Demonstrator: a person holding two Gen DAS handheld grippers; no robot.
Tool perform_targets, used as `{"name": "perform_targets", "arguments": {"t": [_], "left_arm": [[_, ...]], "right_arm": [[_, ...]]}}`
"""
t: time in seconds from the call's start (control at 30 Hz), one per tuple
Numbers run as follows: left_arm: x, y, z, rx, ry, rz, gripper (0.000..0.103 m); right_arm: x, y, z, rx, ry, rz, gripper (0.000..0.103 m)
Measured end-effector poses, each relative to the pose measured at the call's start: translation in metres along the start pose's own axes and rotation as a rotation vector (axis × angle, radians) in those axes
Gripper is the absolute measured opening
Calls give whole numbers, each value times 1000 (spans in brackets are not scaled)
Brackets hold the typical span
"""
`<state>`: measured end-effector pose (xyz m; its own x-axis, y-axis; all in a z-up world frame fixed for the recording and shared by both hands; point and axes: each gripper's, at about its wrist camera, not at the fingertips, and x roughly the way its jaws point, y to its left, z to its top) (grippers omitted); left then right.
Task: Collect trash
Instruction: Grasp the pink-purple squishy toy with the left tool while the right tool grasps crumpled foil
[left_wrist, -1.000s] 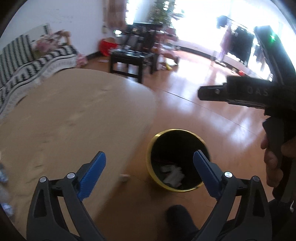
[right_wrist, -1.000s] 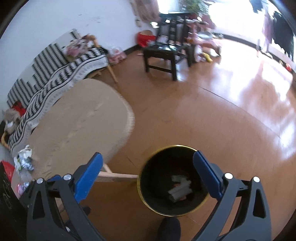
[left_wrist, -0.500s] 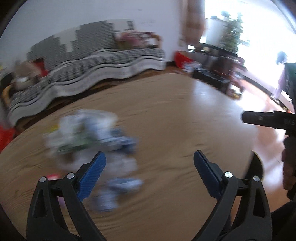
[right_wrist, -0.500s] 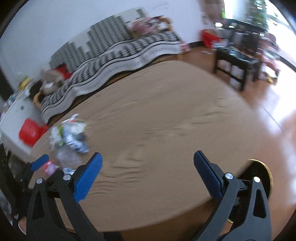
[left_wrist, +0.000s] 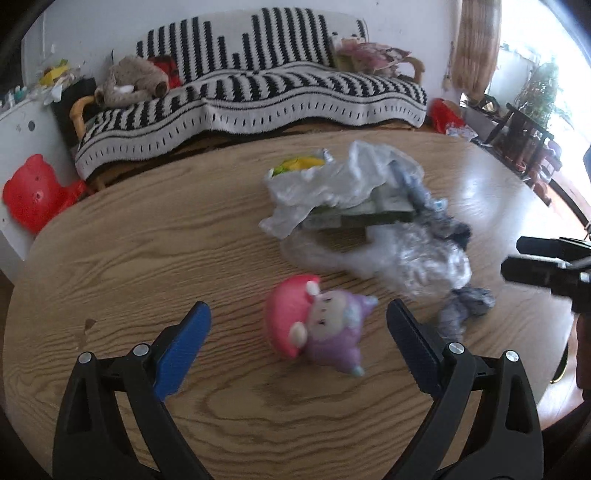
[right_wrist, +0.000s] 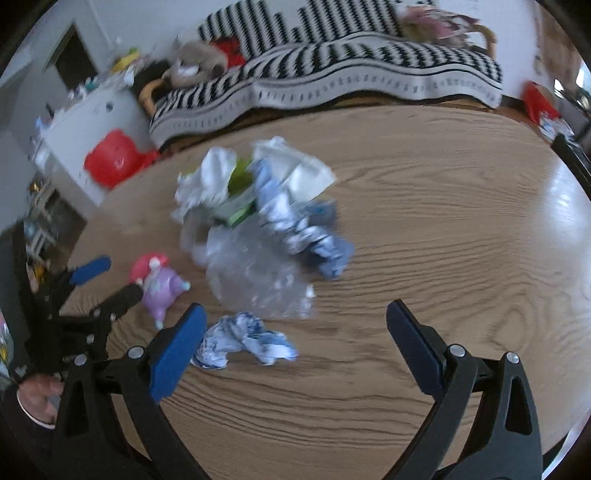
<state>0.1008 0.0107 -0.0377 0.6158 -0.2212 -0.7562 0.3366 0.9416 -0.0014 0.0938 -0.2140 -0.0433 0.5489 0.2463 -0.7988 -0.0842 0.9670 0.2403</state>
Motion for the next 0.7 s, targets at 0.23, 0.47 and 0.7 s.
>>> {"name": "perform_targets", "arguments": {"t": [0.23,0.47,0.7], "left_arm": [[29,-8,-5,61,27,-1,93],[39,-14,-9,106,21,-13,70],[33,-23,-9,114,22,-32,61]], "right_arm": [[23,28,-8,-115,76,8,89],[45,34,-17,-111,131,45,76],[40,28,-17,-18,156,193,17]]}}
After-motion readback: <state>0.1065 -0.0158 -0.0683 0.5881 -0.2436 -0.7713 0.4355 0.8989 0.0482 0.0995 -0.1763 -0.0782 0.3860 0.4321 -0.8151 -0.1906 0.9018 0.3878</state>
